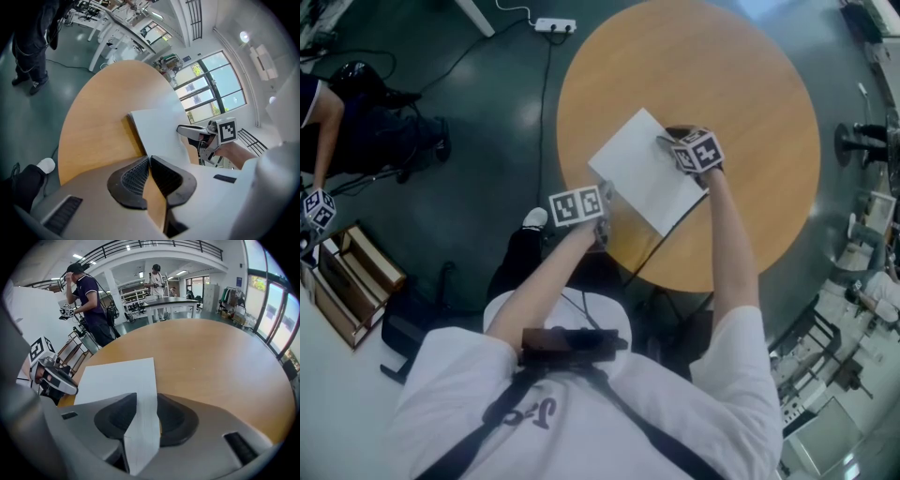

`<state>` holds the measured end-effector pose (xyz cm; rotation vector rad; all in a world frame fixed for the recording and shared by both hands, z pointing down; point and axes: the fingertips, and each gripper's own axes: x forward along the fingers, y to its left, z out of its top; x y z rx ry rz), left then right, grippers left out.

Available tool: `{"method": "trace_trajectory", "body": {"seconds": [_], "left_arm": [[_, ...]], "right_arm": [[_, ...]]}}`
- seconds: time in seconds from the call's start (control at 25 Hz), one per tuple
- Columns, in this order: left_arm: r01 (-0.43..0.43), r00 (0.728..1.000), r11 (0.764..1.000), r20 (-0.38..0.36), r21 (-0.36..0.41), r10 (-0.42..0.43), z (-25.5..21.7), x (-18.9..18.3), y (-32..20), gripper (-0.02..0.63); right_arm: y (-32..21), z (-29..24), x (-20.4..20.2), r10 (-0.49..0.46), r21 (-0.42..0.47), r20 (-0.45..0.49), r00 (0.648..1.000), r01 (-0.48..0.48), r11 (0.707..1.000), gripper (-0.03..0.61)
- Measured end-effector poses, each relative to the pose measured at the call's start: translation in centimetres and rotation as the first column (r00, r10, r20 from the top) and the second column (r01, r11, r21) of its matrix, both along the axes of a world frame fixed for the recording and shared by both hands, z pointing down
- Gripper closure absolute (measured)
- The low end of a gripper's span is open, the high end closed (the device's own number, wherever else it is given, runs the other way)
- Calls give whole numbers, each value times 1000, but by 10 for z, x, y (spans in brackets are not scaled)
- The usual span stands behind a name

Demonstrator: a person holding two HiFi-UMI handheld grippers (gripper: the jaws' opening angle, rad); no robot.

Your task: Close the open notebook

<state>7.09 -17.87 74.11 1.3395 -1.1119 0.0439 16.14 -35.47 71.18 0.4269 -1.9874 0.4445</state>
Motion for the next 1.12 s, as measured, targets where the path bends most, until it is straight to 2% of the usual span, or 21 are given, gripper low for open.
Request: {"method": "trace_trajectory", "body": {"seconds": [0.28,0.44,0.6,0.68,0.8,1.0,1.12], "left_arm": [[-108,989,988,107,106,97,-5,1,10,588],[-181,971,965,192,190,145,-17,0,5,591],[-278,933,922,305,270,192,-28,-8,1,594],[-336,904,896,365,291,221,-34,-11,0,594],[-384,874,870,425,308,235,-39,-14,-4,594],[-461,826,819,503,343,254,-52,-9,-9,598],[-503,797,791,541,347,269,-55,-7,-6,601]], "right_arm": [[5,-3,4,69,12,68,995,-70,997,431],[2,-7,6,106,25,99,989,-109,994,431],[0,-9,3,142,48,139,980,-150,987,430],[1,-10,2,162,52,158,974,-173,984,427],[0,-12,3,210,71,185,960,-227,971,421],[-8,-31,28,300,192,160,940,-328,925,403],[-4,-39,42,364,200,184,913,-398,896,405]]}}
